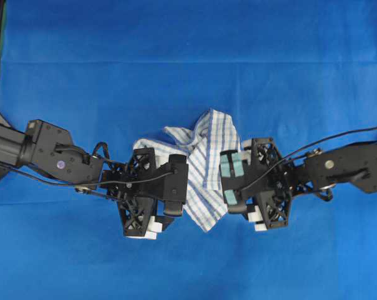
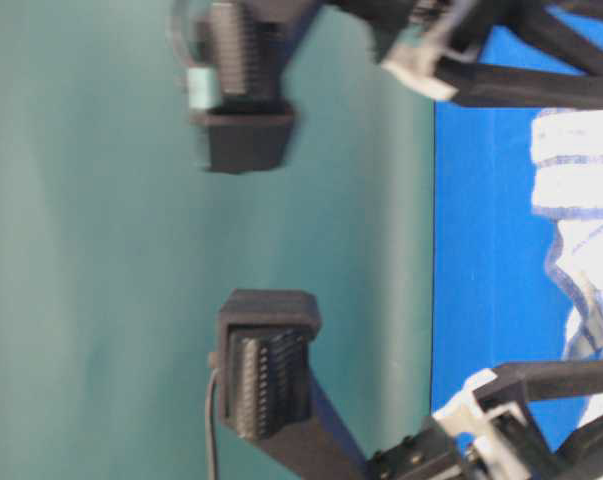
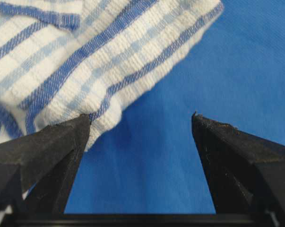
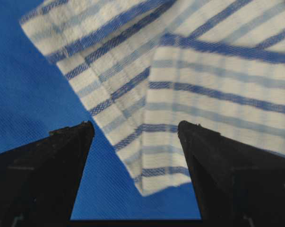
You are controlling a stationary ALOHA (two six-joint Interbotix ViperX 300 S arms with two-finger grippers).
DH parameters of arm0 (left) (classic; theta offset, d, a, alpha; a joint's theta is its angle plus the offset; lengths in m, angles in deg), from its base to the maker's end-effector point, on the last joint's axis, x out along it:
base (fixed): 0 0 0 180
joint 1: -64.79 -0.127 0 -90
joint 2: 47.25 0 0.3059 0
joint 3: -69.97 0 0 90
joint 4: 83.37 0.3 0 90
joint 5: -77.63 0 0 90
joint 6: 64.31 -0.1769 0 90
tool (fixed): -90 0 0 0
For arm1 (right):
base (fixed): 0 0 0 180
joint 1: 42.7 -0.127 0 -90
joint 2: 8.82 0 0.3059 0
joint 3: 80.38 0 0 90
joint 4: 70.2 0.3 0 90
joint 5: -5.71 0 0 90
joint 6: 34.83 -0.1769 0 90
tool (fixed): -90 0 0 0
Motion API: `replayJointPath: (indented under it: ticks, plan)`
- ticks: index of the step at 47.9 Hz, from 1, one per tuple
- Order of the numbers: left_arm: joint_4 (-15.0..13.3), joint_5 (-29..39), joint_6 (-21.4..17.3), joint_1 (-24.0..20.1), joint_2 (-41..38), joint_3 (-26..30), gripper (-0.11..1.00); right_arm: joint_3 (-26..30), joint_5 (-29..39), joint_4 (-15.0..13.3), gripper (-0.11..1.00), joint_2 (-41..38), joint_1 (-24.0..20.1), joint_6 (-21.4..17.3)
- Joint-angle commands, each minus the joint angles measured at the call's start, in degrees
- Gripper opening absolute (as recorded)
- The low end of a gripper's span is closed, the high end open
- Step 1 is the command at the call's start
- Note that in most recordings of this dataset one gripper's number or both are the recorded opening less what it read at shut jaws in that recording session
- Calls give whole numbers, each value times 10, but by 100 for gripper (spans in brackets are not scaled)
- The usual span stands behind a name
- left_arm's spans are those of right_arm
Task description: Lift the towel with both arms.
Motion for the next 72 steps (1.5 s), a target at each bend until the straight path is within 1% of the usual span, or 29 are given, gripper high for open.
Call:
replayJointPath:
  ticks: [1, 8, 16, 22, 26, 28, 29, 30, 32, 33, 37, 38, 40, 42, 50, 56, 61, 72]
  plan:
    - [-1, -11, -1, 1, -3, 5, 84, 4, -14, 2, 70, -7, -4, -1]
    - [-1, -16, -1, 0, -23, -2, 84, 4, -23, 2, 70, -33, -4, -1]
    - [-1, -16, -1, 0, -33, 1, 83, 3, -25, 2, 70, -41, -4, -1]
    - [-1, -17, -1, -2, -35, 4, 81, 2, -31, 2, 69, -41, -4, -1]
    - [-2, -16, 0, -4, -34, 5, 77, 2, -34, 1, 64, -41, -2, 0]
    - [-2, -14, 0, -4, -34, 6, 72, 2, -37, 0, 59, -40, -1, 0]
    - [-1, -13, 0, -4, -34, 6, 68, 2, -38, 0, 55, -41, 0, 0]
    - [-2, -12, 0, -4, -34, 6, 63, 2, -39, 0, 49, -40, 1, 0]
    - [-2, -12, 0, -4, -34, 6, 52, 3, -40, 0, 38, -40, 2, 3]
    - [-2, -12, 0, -4, -34, 6, 44, 3, -39, -1, 33, -40, 3, 3]
    - [-2, -12, 0, -5, -33, 5, 21, 4, -40, -1, 10, -40, 3, 4]
    - [-2, -11, 0, -6, -33, 5, 16, 4, -40, -1, 6, -40, 3, 4]
    - [-2, -11, 0, -7, -33, 5, 7, 4, -40, -2, 5, -40, 3, 4]
    - [-1, -11, 0, -9, -32, 5, 2, 4, -40, -1, 5, -39, 3, 5]
    - [-2, -1, 0, -11, -17, 7, 3, 4, -37, -2, 5, -22, 3, 4]
    - [-2, 47, 3, -11, 27, 11, 3, 7, -24, -1, 5, 9, 3, 4]
    - [-2, 88, 14, -11, 76, 21, 3, 20, 11, -1, 5, 52, 3, 5]
    - [-2, 179, 18, -11, 192, 47, 3, 84, 142, -3, 5, 147, 3, 5]
